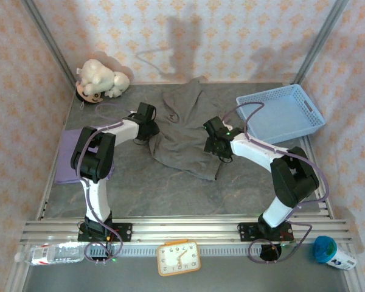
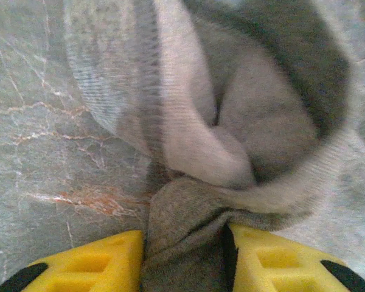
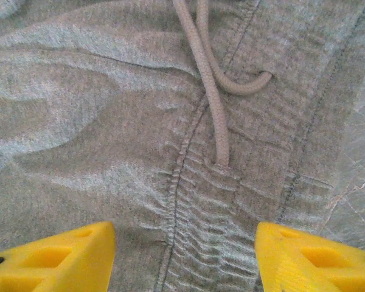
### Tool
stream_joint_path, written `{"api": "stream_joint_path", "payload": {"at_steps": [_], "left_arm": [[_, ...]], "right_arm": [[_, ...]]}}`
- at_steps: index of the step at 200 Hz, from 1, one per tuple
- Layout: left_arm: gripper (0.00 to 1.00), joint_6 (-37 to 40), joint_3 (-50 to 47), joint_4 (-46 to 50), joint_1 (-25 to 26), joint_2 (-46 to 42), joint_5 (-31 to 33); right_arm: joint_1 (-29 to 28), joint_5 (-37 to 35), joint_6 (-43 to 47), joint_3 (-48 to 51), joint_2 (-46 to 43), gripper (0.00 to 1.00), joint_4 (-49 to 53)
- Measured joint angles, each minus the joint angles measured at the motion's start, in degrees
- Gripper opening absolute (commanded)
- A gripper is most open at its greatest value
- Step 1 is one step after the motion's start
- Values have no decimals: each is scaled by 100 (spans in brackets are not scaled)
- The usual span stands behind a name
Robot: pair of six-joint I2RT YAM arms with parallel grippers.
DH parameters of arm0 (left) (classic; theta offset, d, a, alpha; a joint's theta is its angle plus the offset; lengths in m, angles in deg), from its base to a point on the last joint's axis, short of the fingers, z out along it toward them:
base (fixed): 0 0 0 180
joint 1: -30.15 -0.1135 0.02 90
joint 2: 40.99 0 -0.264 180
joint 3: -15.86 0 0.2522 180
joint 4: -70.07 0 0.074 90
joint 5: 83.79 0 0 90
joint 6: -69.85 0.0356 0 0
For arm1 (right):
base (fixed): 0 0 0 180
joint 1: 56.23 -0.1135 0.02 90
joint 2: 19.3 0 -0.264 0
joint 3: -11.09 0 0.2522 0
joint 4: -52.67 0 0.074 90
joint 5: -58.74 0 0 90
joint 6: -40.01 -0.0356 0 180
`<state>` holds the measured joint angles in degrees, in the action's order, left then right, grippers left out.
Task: Fold and stack the mixed laundry pile
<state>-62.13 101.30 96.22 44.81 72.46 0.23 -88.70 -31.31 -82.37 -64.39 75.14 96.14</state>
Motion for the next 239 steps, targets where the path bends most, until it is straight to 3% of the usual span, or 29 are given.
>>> {"api": "stream_joint_path", "payload": {"at_steps": [19,30,59,106,137,143,158,175,194,239], "left_arm": [[18,35,2,9,0,-26,-9],[0,74,2,35,0,-48,-20],[0,210,-131,284,0,-461,2],[0,763,-776,1049,-2,-2011,415],[0,966,-1464,1443,0,-2371,494],[9,977,-1639,1510,0,-2402,492],[45,994,-2009,1753,0,-2430,496],[63,1014,-2151,2133,-2,-2452,573],[70,1047,-2068,2352,-2,-2643,796],[70,1019,-1187,1996,-2,-2787,874]], "right_arm": [[0,-7,0,35,0,62,2],[0,-15,0,44,0,62,2],[0,-127,-7,35,50,62,48],[0,-385,-168,9,568,62,256],[7,-481,-262,-2,662,62,330],[9,-496,-278,-2,662,62,339],[17,-518,-280,-2,662,62,356],[26,-586,-278,-24,660,62,424],[28,-643,-267,-83,612,62,555],[-39,-590,-164,-190,105,62,658]]}}
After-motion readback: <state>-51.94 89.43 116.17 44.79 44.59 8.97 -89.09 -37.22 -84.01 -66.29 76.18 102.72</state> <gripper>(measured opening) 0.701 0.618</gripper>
